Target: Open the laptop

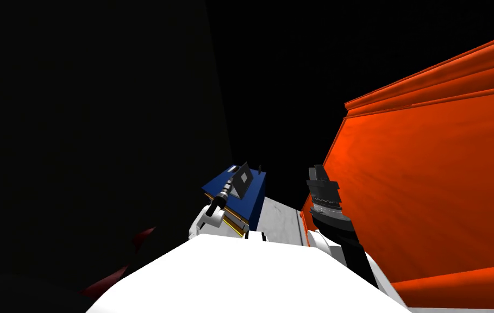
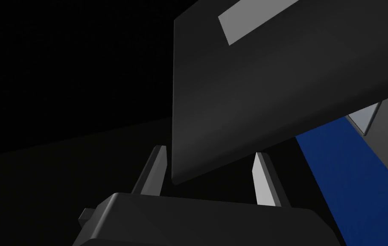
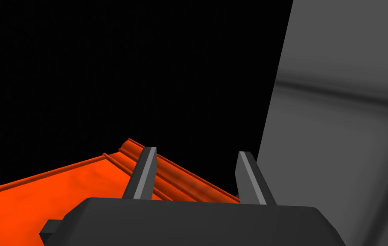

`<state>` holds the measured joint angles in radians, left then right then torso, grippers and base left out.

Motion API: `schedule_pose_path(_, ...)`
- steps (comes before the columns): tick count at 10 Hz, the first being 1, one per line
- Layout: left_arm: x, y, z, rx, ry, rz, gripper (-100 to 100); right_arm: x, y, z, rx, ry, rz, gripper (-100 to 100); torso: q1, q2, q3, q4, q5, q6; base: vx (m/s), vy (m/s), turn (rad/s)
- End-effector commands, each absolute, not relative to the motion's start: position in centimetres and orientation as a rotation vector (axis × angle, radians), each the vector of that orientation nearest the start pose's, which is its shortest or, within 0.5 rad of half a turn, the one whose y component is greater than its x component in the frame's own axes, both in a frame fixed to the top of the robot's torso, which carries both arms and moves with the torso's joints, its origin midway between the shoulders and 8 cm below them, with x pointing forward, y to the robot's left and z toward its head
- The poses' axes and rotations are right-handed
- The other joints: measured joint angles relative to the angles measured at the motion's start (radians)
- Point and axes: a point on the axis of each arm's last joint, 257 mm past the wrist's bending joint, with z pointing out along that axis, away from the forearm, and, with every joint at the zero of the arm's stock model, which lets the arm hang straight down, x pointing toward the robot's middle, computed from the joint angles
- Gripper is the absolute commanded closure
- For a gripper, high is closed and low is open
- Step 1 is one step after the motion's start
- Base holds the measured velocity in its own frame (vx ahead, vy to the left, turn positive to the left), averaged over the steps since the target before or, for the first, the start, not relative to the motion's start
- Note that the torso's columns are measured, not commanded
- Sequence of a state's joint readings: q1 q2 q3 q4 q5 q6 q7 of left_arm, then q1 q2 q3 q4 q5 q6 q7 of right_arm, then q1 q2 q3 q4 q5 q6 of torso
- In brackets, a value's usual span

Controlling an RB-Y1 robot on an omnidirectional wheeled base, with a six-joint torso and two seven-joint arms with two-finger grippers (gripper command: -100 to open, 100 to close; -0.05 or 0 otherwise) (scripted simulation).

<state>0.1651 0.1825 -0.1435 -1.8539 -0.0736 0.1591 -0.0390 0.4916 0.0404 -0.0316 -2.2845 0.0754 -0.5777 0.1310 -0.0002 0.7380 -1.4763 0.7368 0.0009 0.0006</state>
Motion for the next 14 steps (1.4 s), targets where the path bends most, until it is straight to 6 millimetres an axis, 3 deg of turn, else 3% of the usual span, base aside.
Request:
schedule_pose_path(1,49.9,21.0,-21.6,-1.021,1.434,-1.075,100,32.9,-27.9,4.3,0.517,0.591,1.121,0,-0.001,0.001,0.000,0.001,-0.001,0.000,-0.001,0.044,-0.016)
schedule_pose_path(9,55.0,24.3,-24.9,-1.404,1.258,-1.175,100,32.9,-27.9,4.3,0.517,0.591,1.121,0,0.000,0.002,0.001,0.003,-0.001,-0.001,-0.065,0.139,-0.181)
schedule_pose_path(14,55.8,25.5,-27.2,-1.530,1.207,-1.206,100,32.9,-27.9,4.3,0.517,0.591,1.121,0,-0.002,0.002,0.001,0.003,-0.002,-0.001,-0.043,0.070,-0.101)
